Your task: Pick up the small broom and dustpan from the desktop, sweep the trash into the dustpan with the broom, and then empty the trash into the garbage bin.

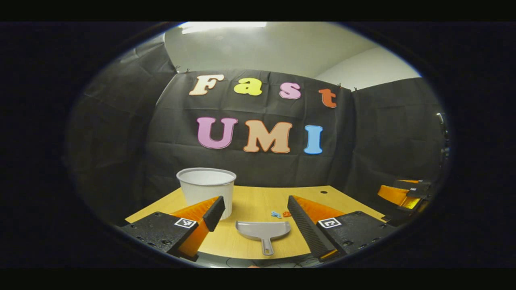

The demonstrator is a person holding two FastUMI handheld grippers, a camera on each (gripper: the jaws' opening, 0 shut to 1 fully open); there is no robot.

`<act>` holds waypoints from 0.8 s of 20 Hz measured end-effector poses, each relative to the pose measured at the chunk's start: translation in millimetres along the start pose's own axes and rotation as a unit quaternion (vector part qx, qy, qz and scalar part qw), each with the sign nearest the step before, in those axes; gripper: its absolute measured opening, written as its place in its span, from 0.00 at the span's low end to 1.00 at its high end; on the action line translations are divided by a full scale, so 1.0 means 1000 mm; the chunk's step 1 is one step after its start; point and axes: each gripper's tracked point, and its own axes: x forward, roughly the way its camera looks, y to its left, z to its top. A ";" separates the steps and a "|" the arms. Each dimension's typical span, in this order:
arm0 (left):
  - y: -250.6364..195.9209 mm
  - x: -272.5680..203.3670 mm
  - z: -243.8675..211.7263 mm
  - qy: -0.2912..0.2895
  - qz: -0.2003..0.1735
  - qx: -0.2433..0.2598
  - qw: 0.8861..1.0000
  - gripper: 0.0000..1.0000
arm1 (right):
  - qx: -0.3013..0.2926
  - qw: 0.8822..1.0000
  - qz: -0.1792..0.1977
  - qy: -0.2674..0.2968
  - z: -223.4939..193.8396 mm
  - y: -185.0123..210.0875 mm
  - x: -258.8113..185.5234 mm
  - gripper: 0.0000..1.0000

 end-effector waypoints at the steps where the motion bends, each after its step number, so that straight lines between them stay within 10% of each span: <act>1: 0.002 -0.001 -0.003 0.006 0.002 -0.002 1.000 0.92 | 0.003 1.000 0.002 0.003 0.000 0.001 0.000 0.98; 16: 0.013 -0.003 -0.029 0.061 0.006 -0.033 0.998 0.93 | 0.001 0.999 0.014 0.035 -0.018 0.011 -0.003 0.98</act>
